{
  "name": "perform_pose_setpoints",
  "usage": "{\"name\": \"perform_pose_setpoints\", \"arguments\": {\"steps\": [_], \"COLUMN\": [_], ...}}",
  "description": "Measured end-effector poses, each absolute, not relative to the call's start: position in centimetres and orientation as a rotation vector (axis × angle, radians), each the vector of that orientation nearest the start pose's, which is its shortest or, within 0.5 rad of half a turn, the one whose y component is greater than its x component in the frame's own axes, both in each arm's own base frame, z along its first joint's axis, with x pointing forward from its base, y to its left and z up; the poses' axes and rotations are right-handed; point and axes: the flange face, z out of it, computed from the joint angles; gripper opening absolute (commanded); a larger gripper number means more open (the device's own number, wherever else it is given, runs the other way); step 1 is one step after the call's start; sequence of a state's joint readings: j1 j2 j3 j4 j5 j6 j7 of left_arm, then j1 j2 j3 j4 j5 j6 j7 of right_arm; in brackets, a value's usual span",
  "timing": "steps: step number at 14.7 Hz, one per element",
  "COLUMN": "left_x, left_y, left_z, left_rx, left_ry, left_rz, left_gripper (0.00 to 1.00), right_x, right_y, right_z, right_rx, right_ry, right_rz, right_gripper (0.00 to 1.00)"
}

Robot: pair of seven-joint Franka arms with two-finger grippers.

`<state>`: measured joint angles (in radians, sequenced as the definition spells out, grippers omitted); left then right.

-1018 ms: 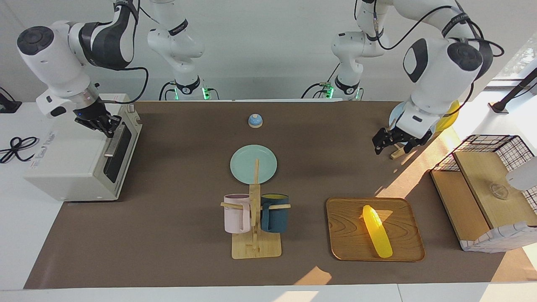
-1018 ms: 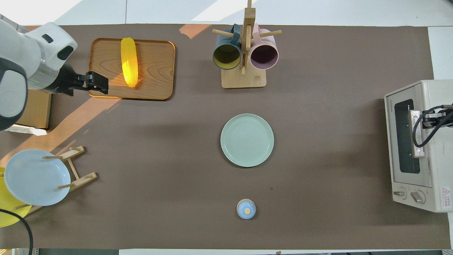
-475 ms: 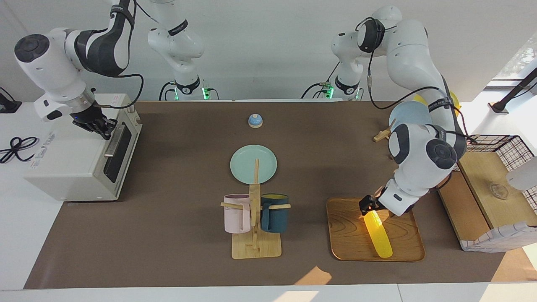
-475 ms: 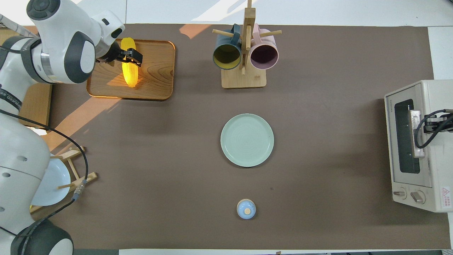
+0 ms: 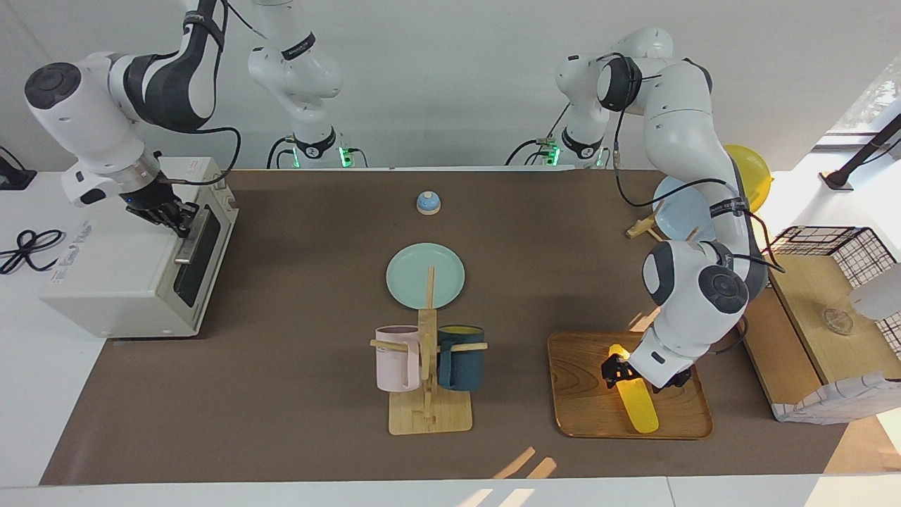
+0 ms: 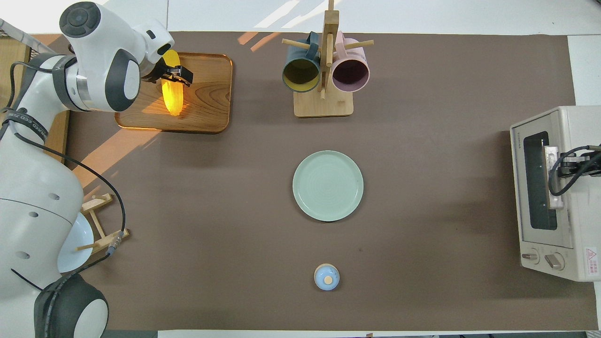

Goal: Put corn in oven
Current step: 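Grasp the yellow corn with the left gripper and lift it, then carry the corn to the green plate while the right gripper opens the oven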

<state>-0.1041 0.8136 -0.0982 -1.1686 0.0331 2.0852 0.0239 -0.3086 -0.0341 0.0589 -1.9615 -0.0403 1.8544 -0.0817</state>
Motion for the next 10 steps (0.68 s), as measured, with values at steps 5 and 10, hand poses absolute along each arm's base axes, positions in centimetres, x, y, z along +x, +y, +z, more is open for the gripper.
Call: {"name": "perform_pose_setpoints", "arguments": {"steps": [5,10], "left_x": [75.9,76.0], "left_y": [-13.2,-13.6], "left_z": [31.5,32.2], "left_rx": [-3.147,-3.151], "left_ry": [0.354,0.36], "left_rz": [-0.162,-0.183], "left_gripper": [0.11,0.0], "right_x": [51.9,52.2], "right_y": [-13.6,-9.2], "right_z": [47.5,46.3], "right_rx": [-3.143,-3.15], "right_ry": [0.259,0.184], "right_rz": [0.086,0.078], "right_gripper": [0.0,0.0]}}
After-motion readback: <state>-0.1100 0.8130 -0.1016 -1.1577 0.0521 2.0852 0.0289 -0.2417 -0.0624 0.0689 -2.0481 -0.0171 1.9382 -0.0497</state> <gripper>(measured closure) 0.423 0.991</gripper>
